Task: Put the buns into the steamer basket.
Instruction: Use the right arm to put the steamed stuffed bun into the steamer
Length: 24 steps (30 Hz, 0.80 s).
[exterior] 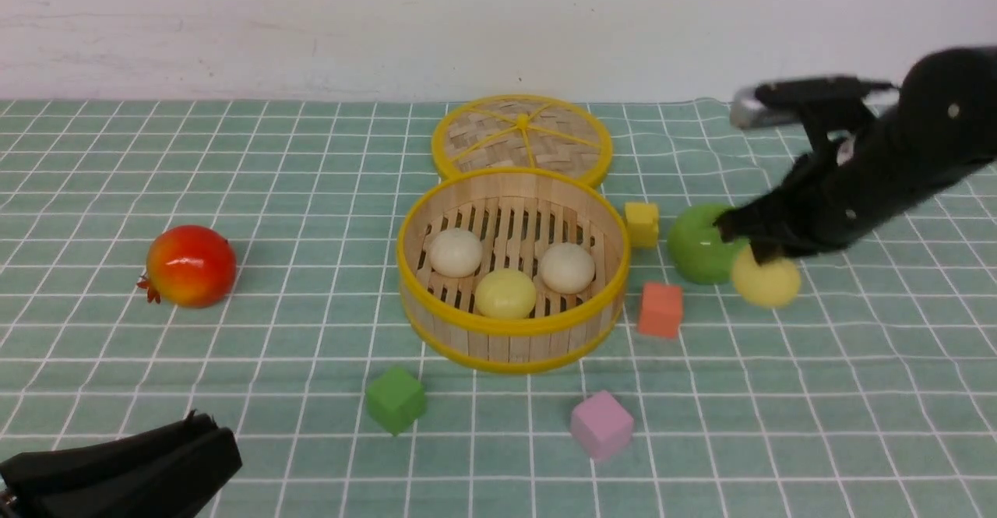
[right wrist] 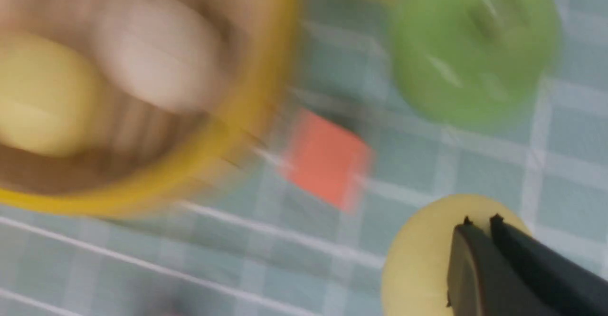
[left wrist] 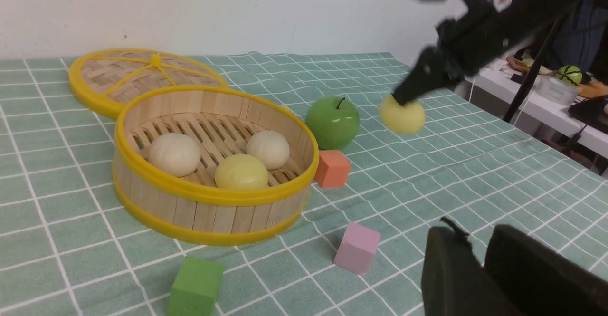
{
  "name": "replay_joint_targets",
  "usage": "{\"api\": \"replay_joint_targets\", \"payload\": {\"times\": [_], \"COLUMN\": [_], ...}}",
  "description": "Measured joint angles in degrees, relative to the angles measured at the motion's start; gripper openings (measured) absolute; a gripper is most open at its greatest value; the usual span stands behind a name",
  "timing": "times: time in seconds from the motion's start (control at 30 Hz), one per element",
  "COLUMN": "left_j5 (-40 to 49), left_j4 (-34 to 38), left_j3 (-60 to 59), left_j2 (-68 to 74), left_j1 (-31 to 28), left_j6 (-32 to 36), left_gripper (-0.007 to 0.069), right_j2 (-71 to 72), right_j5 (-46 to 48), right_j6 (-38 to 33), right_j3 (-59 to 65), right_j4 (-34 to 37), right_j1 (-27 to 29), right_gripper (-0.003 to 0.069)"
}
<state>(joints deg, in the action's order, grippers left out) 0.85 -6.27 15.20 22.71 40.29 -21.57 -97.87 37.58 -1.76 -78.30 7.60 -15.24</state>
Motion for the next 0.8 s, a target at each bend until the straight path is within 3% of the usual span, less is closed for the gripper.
{"api": "replay_joint_targets", "payload": {"times": [0.23, 0.47, 0.67, 0.8], "left_j5": [0.00, 0.00, 0.00, 0.00], "left_j4": [0.00, 0.00, 0.00, 0.00], "left_j3": [0.00, 0.00, 0.00, 0.00], "left_j2": [0.00, 0.00, 0.00, 0.00], "left_j1": [0.00, 0.00, 0.00, 0.00], "left_j6": [0.00, 0.00, 0.00, 0.00], "left_gripper": [0.0124, 0.0130, 0.0131, 0.0131], "right_j2": [-8.61, -22.56, -29.12, -29.34], "right_j5": [-8.86, -14.56, -17.10, -17.57], "right_j6": [-2.56, -2.71, -2.71, -2.71], "right_j3": [-12.42, -22.73, -25.58, -25.83], "right_j4": [4.09, 4.36, 5.89, 8.22], "right_j1": [-8.35, -10.64, -10.59, -10.64], "right_gripper": [0.0004, 0.0032, 0.0185, 0.0379]}}
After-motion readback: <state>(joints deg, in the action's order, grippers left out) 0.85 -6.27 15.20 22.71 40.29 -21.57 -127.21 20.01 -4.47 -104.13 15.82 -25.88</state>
